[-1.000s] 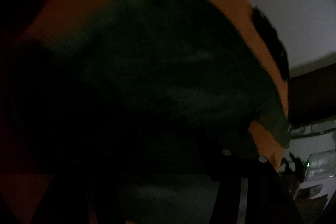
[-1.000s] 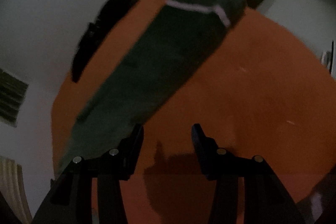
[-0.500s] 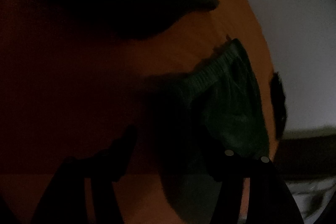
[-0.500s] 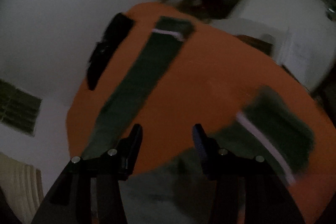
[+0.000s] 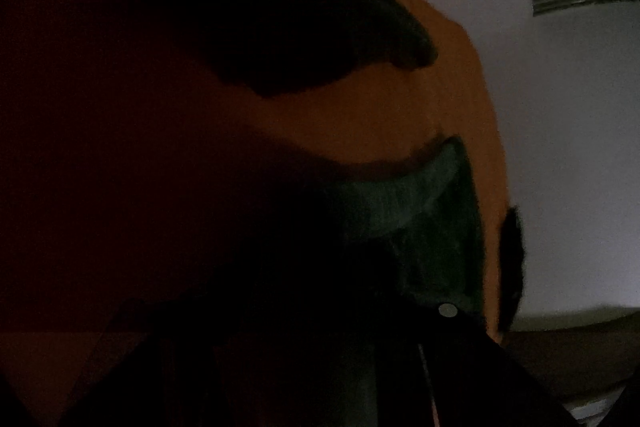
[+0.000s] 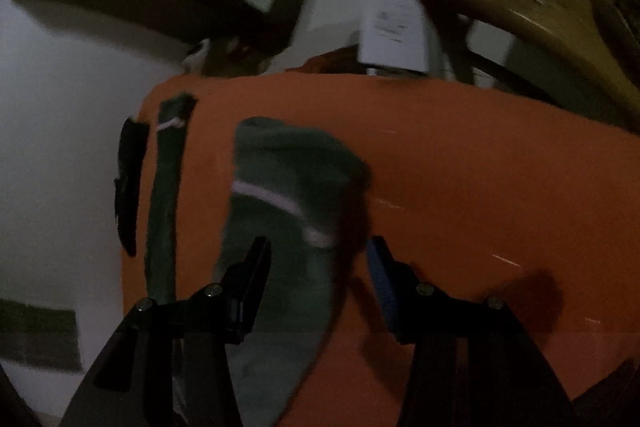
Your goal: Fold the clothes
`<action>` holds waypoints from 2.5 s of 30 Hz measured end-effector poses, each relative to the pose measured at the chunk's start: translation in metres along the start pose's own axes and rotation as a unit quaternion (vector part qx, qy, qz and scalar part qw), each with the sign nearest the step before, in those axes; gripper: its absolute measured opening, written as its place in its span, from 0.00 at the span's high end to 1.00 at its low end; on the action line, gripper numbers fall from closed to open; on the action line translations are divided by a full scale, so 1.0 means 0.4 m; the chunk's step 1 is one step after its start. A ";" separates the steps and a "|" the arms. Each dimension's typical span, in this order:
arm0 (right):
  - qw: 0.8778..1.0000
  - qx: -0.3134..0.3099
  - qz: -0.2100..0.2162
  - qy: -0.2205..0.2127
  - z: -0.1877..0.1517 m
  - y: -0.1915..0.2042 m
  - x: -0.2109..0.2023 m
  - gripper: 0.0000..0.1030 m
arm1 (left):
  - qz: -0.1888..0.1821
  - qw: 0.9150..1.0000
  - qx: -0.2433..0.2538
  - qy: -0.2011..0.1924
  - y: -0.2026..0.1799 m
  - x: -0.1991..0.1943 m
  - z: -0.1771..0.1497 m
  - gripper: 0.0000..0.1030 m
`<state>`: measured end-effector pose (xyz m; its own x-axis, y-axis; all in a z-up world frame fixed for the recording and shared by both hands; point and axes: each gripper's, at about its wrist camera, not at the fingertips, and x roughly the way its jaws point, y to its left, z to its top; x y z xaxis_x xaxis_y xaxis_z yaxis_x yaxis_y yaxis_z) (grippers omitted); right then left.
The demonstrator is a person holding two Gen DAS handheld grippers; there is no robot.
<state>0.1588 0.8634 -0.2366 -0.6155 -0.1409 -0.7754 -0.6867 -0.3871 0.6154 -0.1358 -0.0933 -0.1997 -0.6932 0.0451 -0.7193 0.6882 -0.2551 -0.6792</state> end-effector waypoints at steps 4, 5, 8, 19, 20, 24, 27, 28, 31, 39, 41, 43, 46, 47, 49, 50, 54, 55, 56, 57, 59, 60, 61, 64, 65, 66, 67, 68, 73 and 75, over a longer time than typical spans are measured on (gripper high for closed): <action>0.999 0.040 -0.003 -0.010 -0.011 -0.090 -0.009 0.53 | 0.024 0.999 0.030 0.007 0.034 -0.015 0.018 0.88; 0.999 0.043 -0.003 -0.010 -0.014 -0.096 -0.003 0.53 | 0.023 0.999 0.032 0.013 0.036 -0.006 0.019 0.88; 0.999 0.046 0.001 -0.005 -0.021 -0.105 0.013 0.53 | 0.020 0.999 0.035 0.031 0.041 0.020 0.022 0.87; 0.999 0.033 0.014 0.005 -0.022 -0.082 0.077 0.53 | -0.002 0.998 0.004 0.060 0.093 -0.017 0.023 0.62; 0.999 0.029 0.016 0.004 -0.019 -0.077 0.083 0.53 | -0.002 0.998 0.006 0.060 0.090 -0.021 0.018 0.62; 1.000 0.017 0.022 0.001 -0.007 -0.056 0.108 0.53 | 0.000 0.998 0.022 0.055 0.073 -0.031 0.009 0.65; 1.000 0.006 0.026 -0.006 0.002 -0.041 0.132 0.53 | 0.006 0.998 0.036 0.044 0.059 -0.040 0.004 0.86; 1.000 0.002 0.027 -0.011 0.006 -0.037 0.145 0.53 | 0.010 0.999 0.034 0.040 0.059 -0.044 0.005 0.88; 1.000 -0.002 0.015 -0.013 0.019 -0.027 0.183 0.53 | 0.002 0.999 0.018 0.032 0.062 -0.068 0.011 0.90; 0.989 -0.106 -0.081 -0.061 0.045 0.078 0.119 0.61 | 0.002 0.998 0.033 0.045 0.058 -0.075 0.012 0.89; 0.985 -0.119 -0.120 -0.028 0.062 0.080 0.129 0.61 | -0.002 0.998 0.026 0.052 0.063 -0.075 0.010 0.87; 0.981 -0.164 -0.100 -0.033 0.084 0.126 0.106 0.50 | -0.004 0.998 0.026 0.057 0.063 -0.087 0.009 0.64; 0.956 -0.274 -0.107 -0.010 0.101 0.244 0.138 0.38 | 0.000 0.998 0.031 0.057 0.051 -0.075 0.011 0.54; 0.946 -0.305 -0.112 0.003 0.105 0.273 0.174 0.38 | 0.003 0.998 0.031 0.060 0.051 -0.069 0.007 0.54; 0.923 -0.364 -0.123 0.029 0.113 0.329 0.247 0.38 | 0.009 0.997 0.031 0.067 0.053 -0.060 -0.002 0.54; 0.909 -0.393 -0.128 0.042 0.116 0.357 0.283 0.38 | 0.011 0.997 0.032 0.070 0.055 -0.064 -0.006 0.54; 0.886 -0.420 -0.170 0.101 0.145 0.386 0.422 0.89 | 0.011 0.997 0.033 0.070 0.057 -0.073 -0.015 0.54; 0.890 -0.414 -0.166 0.098 0.156 0.389 0.426 0.90 | 0.011 0.997 0.030 0.069 0.057 -0.075 -0.014 0.54; 0.901 -0.399 -0.150 0.082 0.169 0.398 0.409 0.90 | 0.011 0.997 0.027 0.067 0.059 -0.078 -0.014 0.54; 0.911 -0.384 -0.134 0.066 0.181 0.407 0.392 0.91 | 0.013 0.997 0.028 0.065 0.058 -0.076 -0.015 0.54; 0.929 -0.353 -0.103 0.045 0.204 0.423 0.358 0.91 | 0.017 0.997 0.031 0.061 0.056 -0.073 -0.018 0.54; 0.939 -0.332 -0.084 0.033 0.223 0.432 0.338 0.91 | 0.019 0.998 0.032 0.059 0.054 -0.072 -0.019 0.54; 0.941 -0.325 -0.085 0.035 0.230 0.441 0.353 0.91 | 0.021 0.998 0.034 0.057 0.053 -0.070 -0.020 0.55; 0.948 -0.305 -0.088 0.041 0.251 0.468 0.397 0.91 | 0.032 0.998 0.040 0.048 0.049 -0.063 -0.027 0.55; 0.943 -0.312 -0.105 0.048 0.251 0.471 0.427 0.91 | 0.036 0.997 0.041 0.045 0.048 -0.061 -0.030 0.55; 0.938 -0.320 -0.122 0.054 0.250 0.474 0.457 0.91 | 0.038 0.998 0.042 0.042 0.047 -0.062 -0.032 0.56; 0.937 -0.320 -0.131 0.059 0.249 0.469 0.482 0.90 | 0.041 0.998 0.042 0.038 0.047 -0.063 -0.034 0.60; 0.935 -0.319 -0.139 0.063 0.248 0.463 0.507 0.89 | 0.045 0.997 0.042 0.035 0.048 -0.066 -0.035 0.65; 0.944 -0.293 -0.139 0.056 0.254 0.467 0.434 0.73 | 0.029 0.998 0.019 0.044 0.069 -0.076 -0.025 0.76; 0.951 -0.282 -0.126 0.031 0.249 0.459 0.341 0.61 | 0.029 0.998 0.016 0.049 0.074 -0.079 -0.029 0.76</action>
<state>-0.0896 0.8637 -0.2154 -0.4233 -0.0258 -0.9056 -0.4813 -0.8405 0.2489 -0.0912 -0.0909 -0.1988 -0.6264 0.1233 -0.7697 0.7185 -0.2916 -0.6314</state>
